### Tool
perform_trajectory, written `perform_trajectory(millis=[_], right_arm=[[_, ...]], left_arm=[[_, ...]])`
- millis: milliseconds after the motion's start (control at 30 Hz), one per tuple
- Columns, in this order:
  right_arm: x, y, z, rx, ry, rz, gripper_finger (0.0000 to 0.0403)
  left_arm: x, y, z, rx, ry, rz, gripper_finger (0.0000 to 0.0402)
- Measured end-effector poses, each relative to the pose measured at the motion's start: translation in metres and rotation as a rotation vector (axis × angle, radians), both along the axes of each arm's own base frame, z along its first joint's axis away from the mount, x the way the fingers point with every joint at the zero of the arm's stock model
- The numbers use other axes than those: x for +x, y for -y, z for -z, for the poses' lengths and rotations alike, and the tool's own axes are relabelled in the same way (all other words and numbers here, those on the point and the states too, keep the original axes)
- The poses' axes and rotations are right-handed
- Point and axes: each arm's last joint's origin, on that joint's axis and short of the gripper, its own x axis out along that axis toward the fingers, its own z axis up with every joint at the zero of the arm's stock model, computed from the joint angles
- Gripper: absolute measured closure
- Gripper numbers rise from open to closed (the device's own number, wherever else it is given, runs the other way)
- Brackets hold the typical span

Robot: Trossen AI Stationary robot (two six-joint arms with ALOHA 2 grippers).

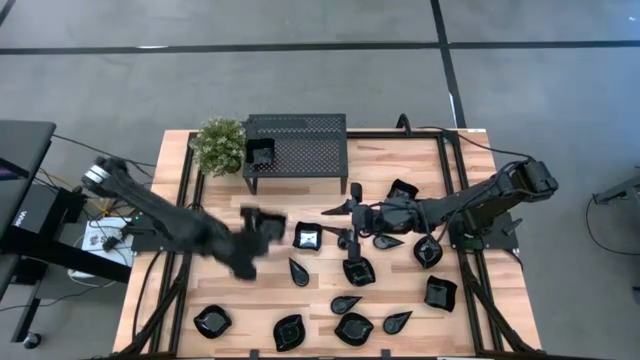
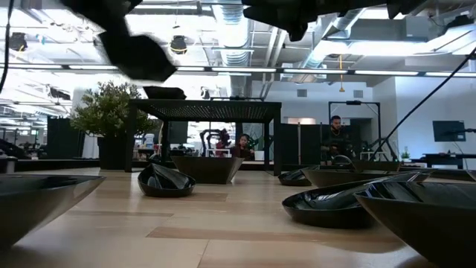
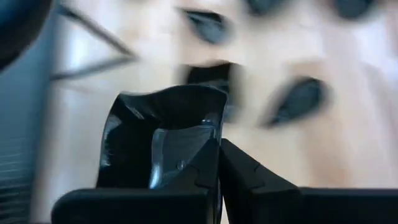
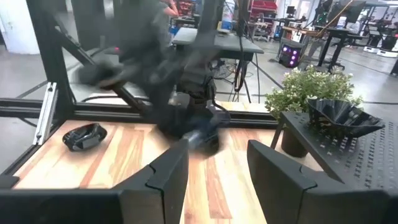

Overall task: Pick & Place Mini shaped plates
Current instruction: Stack the distorted square plate on top of the distorted square plate on the shelf

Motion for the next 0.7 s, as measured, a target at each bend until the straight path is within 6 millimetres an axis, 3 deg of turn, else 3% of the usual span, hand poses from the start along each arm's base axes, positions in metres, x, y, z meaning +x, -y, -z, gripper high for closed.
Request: perform_trajectory(millis=[167, 333, 500, 700], right_arm=[[0.000, 0.000, 0.000, 0.000, -0.002, 0.000, 0.0244], [0.000, 0.000, 0.000, 0.000, -0.002, 0.000, 0.0244], [0.000, 0.000, 0.000, 0.000, -0.002, 0.000, 0.0244], [0.000, 0.000, 0.000, 0.000, -0.002, 0.000, 0.0244]], left_arm=[[-0.019, -0.061, -0.040, 0.148, 0.111, -0.071, 0.0394], [-0.034, -0.111, -0.057, 0.221, 0.135, -0.183, 0.0394], [-0.031, -0.141, -0.056, 0.173, 0.109, -0.160, 0.0394], [-0.020, -0.164, -0.033, 0.240, 0.013, -0.112, 0.0393]])
